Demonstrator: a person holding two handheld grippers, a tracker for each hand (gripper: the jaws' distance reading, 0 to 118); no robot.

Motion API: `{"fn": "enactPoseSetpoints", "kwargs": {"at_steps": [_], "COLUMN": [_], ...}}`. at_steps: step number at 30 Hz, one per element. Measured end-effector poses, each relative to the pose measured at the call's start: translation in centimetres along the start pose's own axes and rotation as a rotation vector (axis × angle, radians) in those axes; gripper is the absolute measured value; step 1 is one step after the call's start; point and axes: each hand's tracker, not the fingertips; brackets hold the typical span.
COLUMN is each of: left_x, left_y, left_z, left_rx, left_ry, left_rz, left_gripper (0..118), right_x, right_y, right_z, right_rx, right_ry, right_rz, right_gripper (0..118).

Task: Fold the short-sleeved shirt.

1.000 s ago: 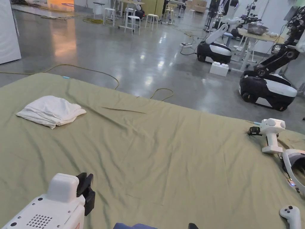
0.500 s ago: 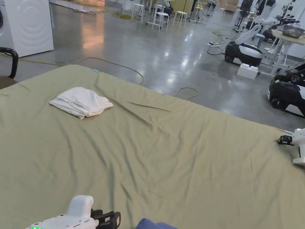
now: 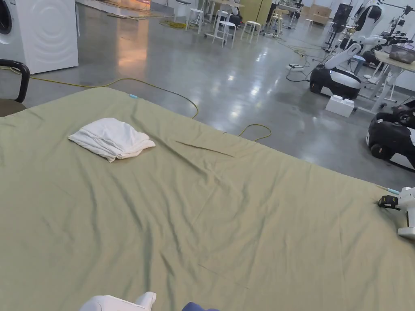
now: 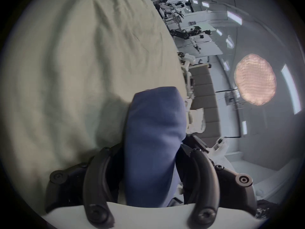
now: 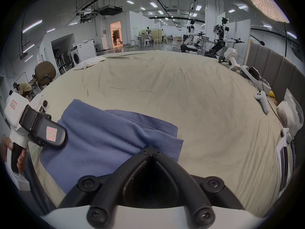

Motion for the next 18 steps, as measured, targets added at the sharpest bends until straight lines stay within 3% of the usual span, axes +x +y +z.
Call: {"fn": "enactPoseSetpoints", "kwargs": {"at_steps": [6, 7, 8, 11, 18], "left_x": [-0.4, -0.1, 0.2, 0.5, 3.2], "left_y": [0.8, 0.7, 0.5, 0.0, -0.4], "left_z": [-1.7, -1.7, -1.6, -1.0, 0.9], "left_rx": [-0.018, -0.015, -0.008, -0.003, 0.036], "left_ry": [0.012, 0.03, 0.056, 0.072, -0.036], "left_rz": [-0.025, -0.038, -0.065, -0.066, -0.039], "left_gripper": [64, 60, 39, 27, 25], "right_x": [0.1, 0.2, 0.3, 0.0, -0.8], "right_y": [-0.3, -0.3, -0.3, -0.2, 1.1], "right_z": [-0.4, -0.4, -0.4, 0.0, 1.8], "right_rx": [-0.001, -0.001, 0.0, 0.007, 0.069], "right_ry": [-0.005, -0.005, -0.004, -0.003, -0.028], "right_rz": [0.003, 0.0, -0.004, 0.001, 0.092], "right_gripper": [0, 0, 0, 0, 0]}}
